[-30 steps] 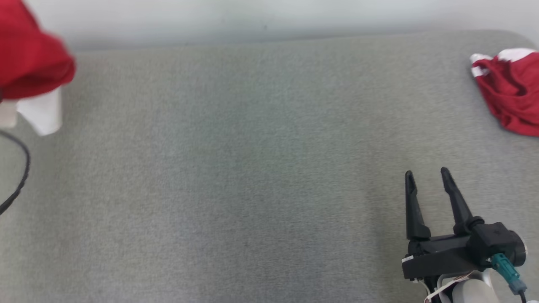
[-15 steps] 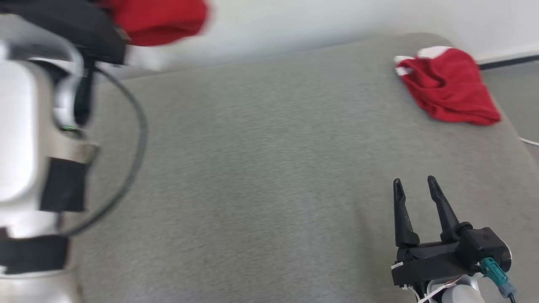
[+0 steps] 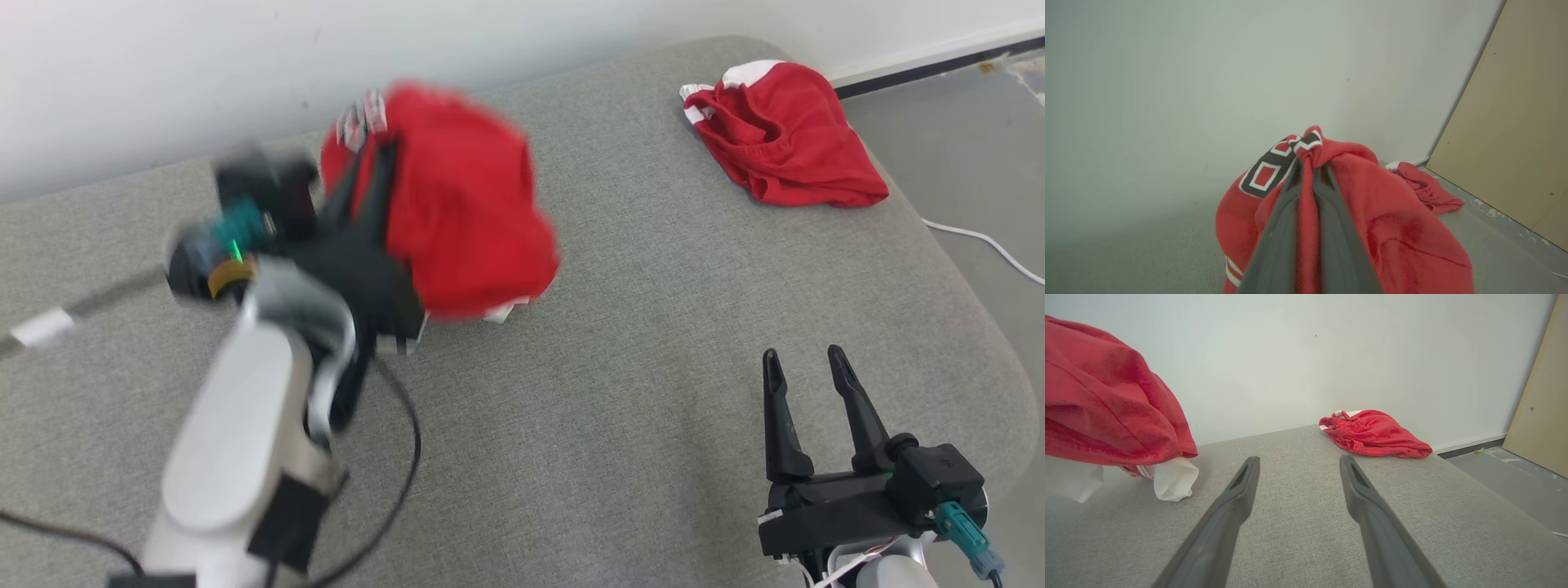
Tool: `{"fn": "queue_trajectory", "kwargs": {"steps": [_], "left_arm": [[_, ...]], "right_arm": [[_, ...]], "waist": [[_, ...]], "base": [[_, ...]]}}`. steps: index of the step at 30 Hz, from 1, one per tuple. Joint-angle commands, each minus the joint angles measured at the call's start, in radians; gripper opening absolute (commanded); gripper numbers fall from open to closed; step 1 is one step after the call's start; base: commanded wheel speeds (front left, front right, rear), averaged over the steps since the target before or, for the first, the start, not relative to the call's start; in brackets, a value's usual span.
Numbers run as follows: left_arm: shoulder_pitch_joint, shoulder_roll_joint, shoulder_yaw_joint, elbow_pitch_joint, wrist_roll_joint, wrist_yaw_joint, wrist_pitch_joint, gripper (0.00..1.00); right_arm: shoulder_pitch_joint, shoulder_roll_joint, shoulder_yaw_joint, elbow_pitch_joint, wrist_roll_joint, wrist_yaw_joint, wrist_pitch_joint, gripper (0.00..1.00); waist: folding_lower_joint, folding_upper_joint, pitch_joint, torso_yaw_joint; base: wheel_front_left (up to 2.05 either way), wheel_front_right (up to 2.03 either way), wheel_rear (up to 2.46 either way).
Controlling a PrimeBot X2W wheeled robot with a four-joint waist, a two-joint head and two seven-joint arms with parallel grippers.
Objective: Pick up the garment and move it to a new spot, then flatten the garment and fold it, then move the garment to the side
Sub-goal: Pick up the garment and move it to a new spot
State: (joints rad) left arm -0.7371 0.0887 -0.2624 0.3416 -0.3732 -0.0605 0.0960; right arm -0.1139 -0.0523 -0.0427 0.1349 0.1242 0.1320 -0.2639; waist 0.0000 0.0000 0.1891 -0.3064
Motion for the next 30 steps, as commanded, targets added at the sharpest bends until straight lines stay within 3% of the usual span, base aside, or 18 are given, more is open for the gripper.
{"fn": "queue_trajectory", "kwargs": {"steps": [1, 9, 10, 11, 14, 22, 30], "left_arm": [[0.039, -0.004, -0.003, 0.017, -0.005, 0.009, -0.017, 0.00], [0.214, -0.030, -0.060, 0.187, -0.048, 0.016, -0.096, 0.00], [0.218, -0.032, -0.073, 0.199, -0.047, 0.012, -0.109, 0.38], [0.219, -0.034, -0.085, 0.210, -0.049, 0.009, -0.122, 1.00], [0.211, -0.037, -0.122, 0.224, -0.057, -0.001, -0.160, 1.00], [0.178, -0.033, -0.143, 0.169, -0.072, 0.034, -0.265, 1.00], [0.239, 0.077, -0.110, 0.081, -0.035, 0.064, -0.312, 1.00]], "right_arm": [[-0.003, 0.004, 0.003, 0.003, 0.007, -0.003, 0.000, 1.00], [-0.011, 0.004, 0.001, 0.014, -0.003, -0.003, 0.000, 1.00], [-0.011, 0.004, -0.002, 0.014, -0.006, -0.003, 0.000, 1.00], [-0.011, 0.004, -0.006, 0.014, -0.009, -0.003, 0.000, 1.00], [-0.006, 0.004, -0.014, 0.015, -0.020, -0.003, 0.000, 1.00], [0.031, 0.004, -0.028, 0.014, -0.034, -0.003, 0.000, 1.00], [0.057, 0.003, -0.039, 0.009, -0.029, -0.003, 0.000, 1.00]], "waist": [[0.0000, 0.0000, 0.002, 0.000], [0.0000, 0.0000, -0.003, 0.035], [0.0000, 0.0000, -0.006, 0.040], [0.0000, 0.0000, -0.009, 0.048], [0.0000, 0.0000, -0.024, 0.073], [0.0000, 0.0000, -0.094, 0.149], [0.0000, 0.0000, -0.139, 0.218]], "base": [[0.00, 0.00, 0.00], [0.00, 0.00, 0.00], [0.00, 0.00, 0.00], [0.00, 0.00, 0.00], [0.00, 0.00, 0.00], [0.00, 0.00, 0.00], [0.00, 0.00, 0.00]]}}
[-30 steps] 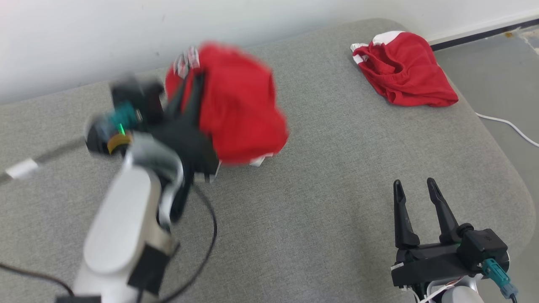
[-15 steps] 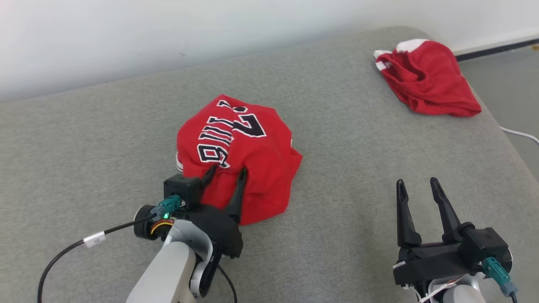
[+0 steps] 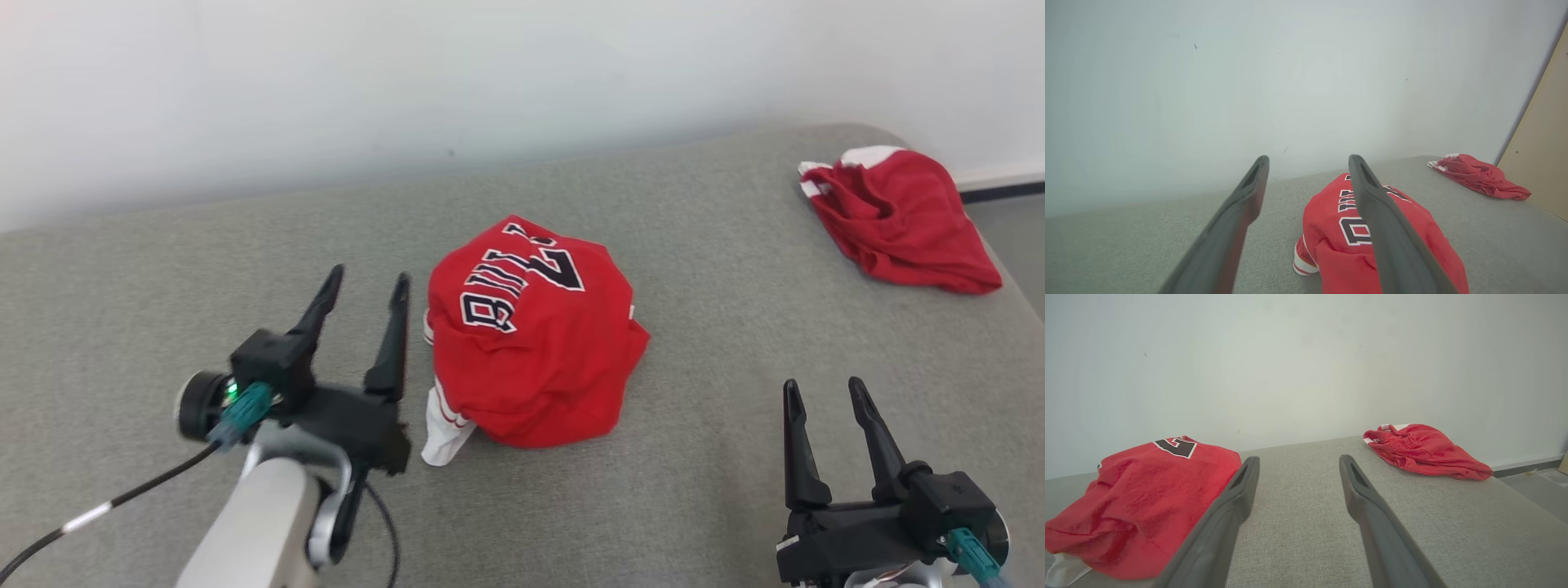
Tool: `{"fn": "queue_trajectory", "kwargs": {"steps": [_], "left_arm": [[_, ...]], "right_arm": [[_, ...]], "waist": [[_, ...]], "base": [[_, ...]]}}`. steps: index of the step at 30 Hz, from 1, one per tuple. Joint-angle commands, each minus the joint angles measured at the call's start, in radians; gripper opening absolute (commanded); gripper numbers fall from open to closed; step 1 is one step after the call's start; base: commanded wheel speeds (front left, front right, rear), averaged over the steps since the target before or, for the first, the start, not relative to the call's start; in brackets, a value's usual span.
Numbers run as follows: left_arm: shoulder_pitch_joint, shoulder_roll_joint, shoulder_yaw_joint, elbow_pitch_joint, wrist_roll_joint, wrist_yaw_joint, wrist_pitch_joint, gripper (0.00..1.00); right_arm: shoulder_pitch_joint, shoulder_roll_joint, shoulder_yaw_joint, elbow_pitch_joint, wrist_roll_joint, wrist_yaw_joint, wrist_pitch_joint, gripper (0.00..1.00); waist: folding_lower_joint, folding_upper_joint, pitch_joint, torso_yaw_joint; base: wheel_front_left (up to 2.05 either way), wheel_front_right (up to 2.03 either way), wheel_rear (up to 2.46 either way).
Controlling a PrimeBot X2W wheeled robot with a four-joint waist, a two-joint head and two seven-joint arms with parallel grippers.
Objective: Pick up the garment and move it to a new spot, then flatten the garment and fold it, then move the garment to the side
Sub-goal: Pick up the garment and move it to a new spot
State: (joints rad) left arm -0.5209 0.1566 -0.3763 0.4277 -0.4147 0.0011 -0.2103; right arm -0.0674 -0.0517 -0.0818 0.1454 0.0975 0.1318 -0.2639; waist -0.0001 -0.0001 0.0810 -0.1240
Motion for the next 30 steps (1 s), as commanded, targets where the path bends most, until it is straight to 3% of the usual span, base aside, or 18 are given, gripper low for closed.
{"fn": "queue_trajectory", "kwargs": {"steps": [1, 7, 17, 30], "left_arm": [[0.036, 0.026, 0.014, -0.017, 0.007, 0.008, -0.011, 1.00], [0.135, 0.101, 0.060, -0.077, 0.009, 0.054, -0.019, 1.00], [0.303, 0.175, 0.118, -0.188, -0.008, 0.097, -0.035, 1.00], [0.496, 0.194, 0.193, -0.302, -0.013, 0.149, -0.054, 1.00]], "right_arm": [[0.013, 0.003, 0.002, 0.000, -0.002, -0.003, 0.000, 1.00], [0.032, 0.003, -0.004, 0.001, -0.006, -0.003, 0.000, 1.00], [0.047, 0.003, -0.009, 0.004, -0.017, -0.003, 0.000, 1.00], [0.059, 0.002, 0.011, 0.008, -0.021, -0.003, 0.000, 1.00]], "waist": [[0.0001, 0.0001, -0.035, 0.041], [0.0001, 0.0001, -0.053, 0.070], [0.0001, 0.0001, -0.080, 0.094], [0.0001, 0.0001, -0.102, 0.102]], "base": [[0.00, 0.00, 0.00], [0.00, 0.00, 0.00], [0.00, 0.00, 0.00], [0.00, 0.00, 0.00]]}}
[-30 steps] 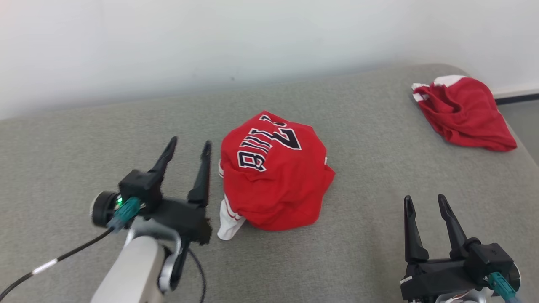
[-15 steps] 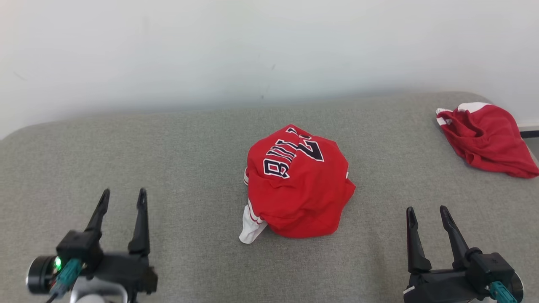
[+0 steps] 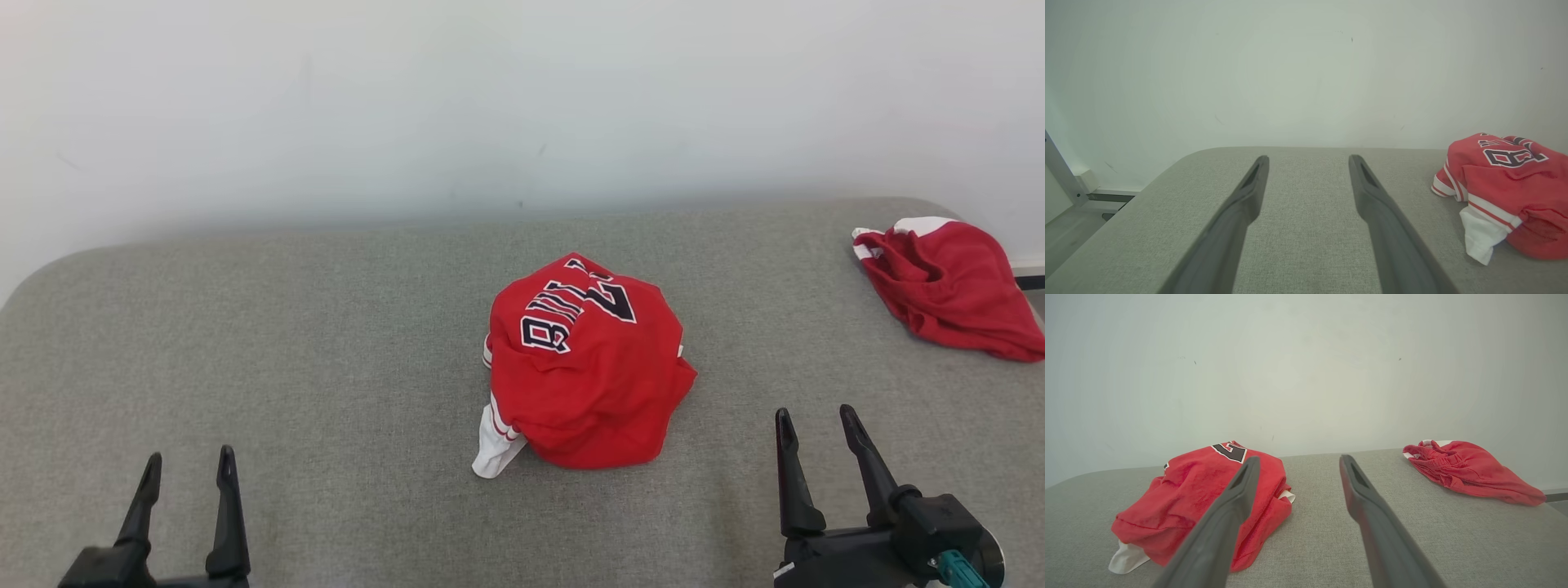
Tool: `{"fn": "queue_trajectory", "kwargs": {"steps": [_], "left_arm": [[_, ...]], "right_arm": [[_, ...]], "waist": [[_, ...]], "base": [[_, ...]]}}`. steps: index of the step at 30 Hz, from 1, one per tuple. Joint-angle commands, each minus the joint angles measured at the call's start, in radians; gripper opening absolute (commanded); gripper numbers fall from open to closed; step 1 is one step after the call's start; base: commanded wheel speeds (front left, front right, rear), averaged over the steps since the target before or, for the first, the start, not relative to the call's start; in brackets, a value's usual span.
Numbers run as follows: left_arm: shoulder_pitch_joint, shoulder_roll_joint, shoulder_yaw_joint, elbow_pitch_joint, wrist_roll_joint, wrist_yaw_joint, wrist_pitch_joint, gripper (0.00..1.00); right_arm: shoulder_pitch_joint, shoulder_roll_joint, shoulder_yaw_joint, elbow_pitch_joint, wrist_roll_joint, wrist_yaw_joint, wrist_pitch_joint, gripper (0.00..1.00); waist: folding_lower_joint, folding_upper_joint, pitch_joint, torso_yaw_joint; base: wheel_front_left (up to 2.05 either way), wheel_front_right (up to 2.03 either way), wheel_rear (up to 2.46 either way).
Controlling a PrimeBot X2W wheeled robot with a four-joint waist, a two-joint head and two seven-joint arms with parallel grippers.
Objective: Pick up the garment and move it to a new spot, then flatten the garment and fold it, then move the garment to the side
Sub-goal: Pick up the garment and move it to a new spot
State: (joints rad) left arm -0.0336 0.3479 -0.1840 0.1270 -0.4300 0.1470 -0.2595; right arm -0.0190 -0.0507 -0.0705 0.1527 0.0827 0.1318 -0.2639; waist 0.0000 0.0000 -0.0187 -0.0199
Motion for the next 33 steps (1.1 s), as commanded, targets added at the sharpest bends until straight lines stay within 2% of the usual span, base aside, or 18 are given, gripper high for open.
{"fn": "queue_trajectory", "kwargs": {"steps": [1, 9, 19, 23, 33], "left_arm": [[0.022, 0.002, 0.005, -0.009, 0.007, 0.002, -0.005, 1.00], [0.110, -0.018, 0.049, -0.077, 0.041, 0.006, -0.006, 1.00], [0.178, -0.055, 0.115, -0.117, 0.093, -0.014, -0.006, 1.00], [0.185, -0.065, 0.131, -0.124, 0.112, -0.028, -0.006, 1.00], [0.217, -0.127, 0.205, -0.136, 0.146, -0.095, -0.006, 1.00]], "right_arm": [[0.011, 0.001, 0.002, 0.001, -0.006, -0.003, 0.000, 1.00], [0.023, 0.001, 0.006, -0.001, -0.010, -0.003, 0.000, 1.00], [0.041, 0.002, 0.004, -0.005, 0.000, -0.003, 0.000, 1.00], [0.046, 0.002, 0.002, -0.005, 0.004, -0.003, 0.000, 1.00], [0.065, 0.002, -0.002, -0.005, 0.009, -0.003, 0.000, 1.00]], "waist": [[0.0000, 0.0000, -0.006, -0.005], [0.0000, 0.0000, -0.028, -0.014], [0.0000, 0.0000, -0.034, -0.013], [0.0000, 0.0000, -0.035, -0.013], [0.0000, 0.0000, -0.047, -0.013]], "base": [[0.00, 0.00, 0.00], [0.00, 0.00, 0.00], [0.00, 0.00, 0.00], [0.00, 0.00, 0.00], [0.00, 0.00, 0.00]]}}
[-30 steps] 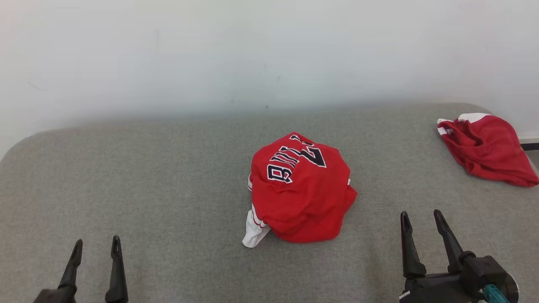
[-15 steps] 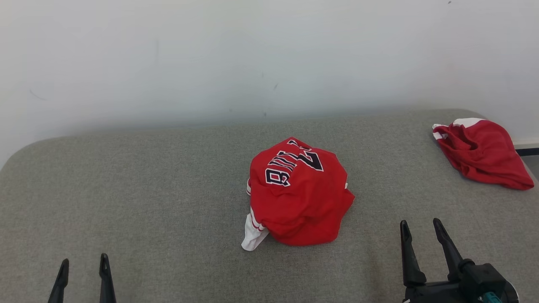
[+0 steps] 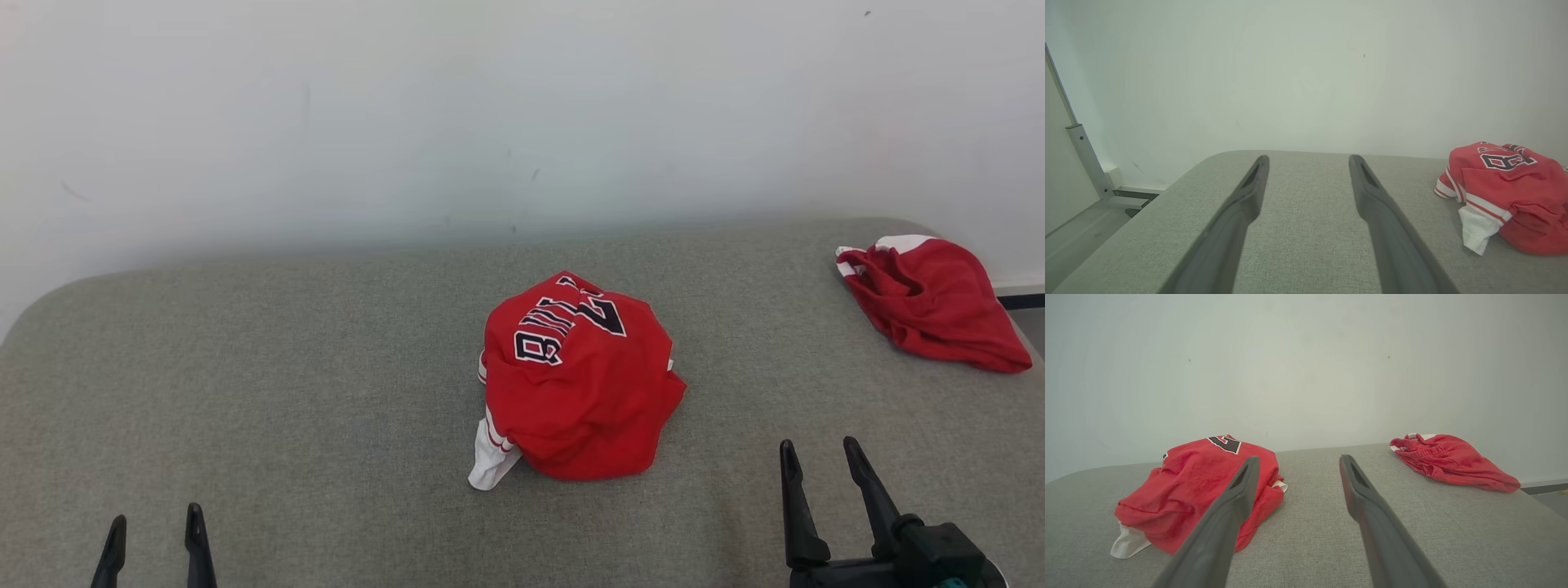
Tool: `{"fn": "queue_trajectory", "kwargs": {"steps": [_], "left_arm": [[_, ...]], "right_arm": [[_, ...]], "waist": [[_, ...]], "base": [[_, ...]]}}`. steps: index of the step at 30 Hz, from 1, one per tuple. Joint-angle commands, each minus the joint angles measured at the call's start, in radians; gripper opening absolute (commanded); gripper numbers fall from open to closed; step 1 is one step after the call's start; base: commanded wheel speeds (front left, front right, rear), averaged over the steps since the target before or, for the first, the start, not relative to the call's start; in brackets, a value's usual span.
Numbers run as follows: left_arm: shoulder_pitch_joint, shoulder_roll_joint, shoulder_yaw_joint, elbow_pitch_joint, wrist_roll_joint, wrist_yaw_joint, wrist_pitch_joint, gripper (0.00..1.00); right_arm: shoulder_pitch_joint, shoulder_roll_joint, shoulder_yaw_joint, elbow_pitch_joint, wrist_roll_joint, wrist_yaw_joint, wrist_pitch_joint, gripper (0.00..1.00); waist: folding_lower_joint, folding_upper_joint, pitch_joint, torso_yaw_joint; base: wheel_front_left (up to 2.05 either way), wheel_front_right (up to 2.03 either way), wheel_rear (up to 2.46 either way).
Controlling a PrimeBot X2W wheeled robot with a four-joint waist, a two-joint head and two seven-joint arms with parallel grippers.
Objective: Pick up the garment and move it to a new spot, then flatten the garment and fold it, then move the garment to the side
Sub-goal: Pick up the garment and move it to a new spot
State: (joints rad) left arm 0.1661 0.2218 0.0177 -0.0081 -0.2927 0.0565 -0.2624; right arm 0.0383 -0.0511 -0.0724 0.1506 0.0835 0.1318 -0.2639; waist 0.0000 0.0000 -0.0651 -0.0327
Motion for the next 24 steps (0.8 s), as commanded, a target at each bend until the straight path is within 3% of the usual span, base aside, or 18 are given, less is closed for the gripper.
{"fn": "queue_trajectory", "kwargs": {"steps": [1, 9, 24], "left_arm": [[0.018, -0.008, 0.011, 0.000, 0.013, -0.010, -0.003, 1.00], [0.018, -0.054, 0.049, 0.005, 0.060, -0.049, -0.003, 1.00], [-0.002, -0.087, 0.071, 0.014, 0.142, -0.119, -0.003, 1.00]], "right_arm": [[0.009, 0.002, 0.000, -0.002, 0.009, -0.003, 0.000, 1.00], [0.016, 0.002, 0.001, -0.003, 0.014, -0.003, 0.000, 1.00], [0.016, 0.002, 0.006, 0.000, 0.006, -0.003, 0.000, 1.00]], "waist": [[0.0000, 0.0000, -0.001, 0.000], [0.0000, 0.0000, -0.003, 0.004], [0.0000, 0.0000, 0.003, 0.011]], "base": [[0.00, 0.00, 0.00], [0.00, 0.00, 0.00], [0.00, 0.00, 0.00]]}}
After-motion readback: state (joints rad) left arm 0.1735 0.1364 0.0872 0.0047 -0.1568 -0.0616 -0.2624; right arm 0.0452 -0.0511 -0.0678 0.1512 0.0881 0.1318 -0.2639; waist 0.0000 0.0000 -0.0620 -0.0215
